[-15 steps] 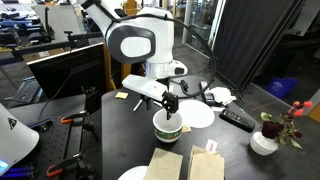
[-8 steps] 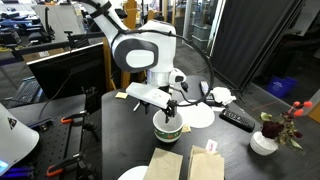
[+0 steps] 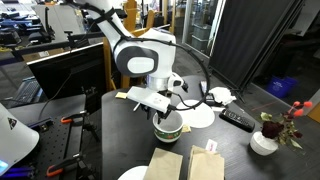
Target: Move the cup closer to the marker then put the marker inside the cup
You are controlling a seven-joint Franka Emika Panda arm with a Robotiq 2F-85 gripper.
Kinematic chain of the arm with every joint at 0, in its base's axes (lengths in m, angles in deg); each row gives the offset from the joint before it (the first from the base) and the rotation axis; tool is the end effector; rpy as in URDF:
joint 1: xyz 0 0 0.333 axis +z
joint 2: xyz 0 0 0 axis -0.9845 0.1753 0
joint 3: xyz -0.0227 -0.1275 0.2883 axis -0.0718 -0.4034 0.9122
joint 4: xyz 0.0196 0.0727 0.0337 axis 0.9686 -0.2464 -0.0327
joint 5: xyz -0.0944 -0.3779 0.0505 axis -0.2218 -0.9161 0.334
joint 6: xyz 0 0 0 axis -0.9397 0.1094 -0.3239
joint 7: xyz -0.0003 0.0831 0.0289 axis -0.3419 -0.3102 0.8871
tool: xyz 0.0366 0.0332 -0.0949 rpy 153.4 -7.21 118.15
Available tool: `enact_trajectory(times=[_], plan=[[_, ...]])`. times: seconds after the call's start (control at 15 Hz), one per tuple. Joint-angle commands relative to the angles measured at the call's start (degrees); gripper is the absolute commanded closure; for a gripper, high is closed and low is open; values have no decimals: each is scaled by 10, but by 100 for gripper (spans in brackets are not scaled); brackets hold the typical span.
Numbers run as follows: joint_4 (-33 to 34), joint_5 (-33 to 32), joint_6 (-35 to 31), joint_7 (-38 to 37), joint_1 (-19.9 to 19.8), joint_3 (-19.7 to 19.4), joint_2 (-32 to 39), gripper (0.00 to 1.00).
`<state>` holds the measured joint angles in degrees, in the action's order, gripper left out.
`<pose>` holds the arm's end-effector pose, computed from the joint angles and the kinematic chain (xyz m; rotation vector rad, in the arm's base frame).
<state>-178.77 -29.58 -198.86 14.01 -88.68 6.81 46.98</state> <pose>0.5091 -0.0545 0.1638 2.9108 1.1658 -0.1603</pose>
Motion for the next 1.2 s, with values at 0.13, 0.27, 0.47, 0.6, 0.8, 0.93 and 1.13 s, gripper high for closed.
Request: enact_trajectory(times=[0.13,0.27,0.47,0.6,0.8,0.93,1.13], plan=[[20,15,5,25,-16,16,15,95],[21,12,7,19,-15,14,13,100],[13,10,9,9,-9,13,6,97],[2,7,7,0,-4,12,-3,97],[-12,8,2,-12,3,14,-11,97],[-23,7,-2,-19,9,18,-14,97],[-41,6,-6,-31,20,24,-19,97]])
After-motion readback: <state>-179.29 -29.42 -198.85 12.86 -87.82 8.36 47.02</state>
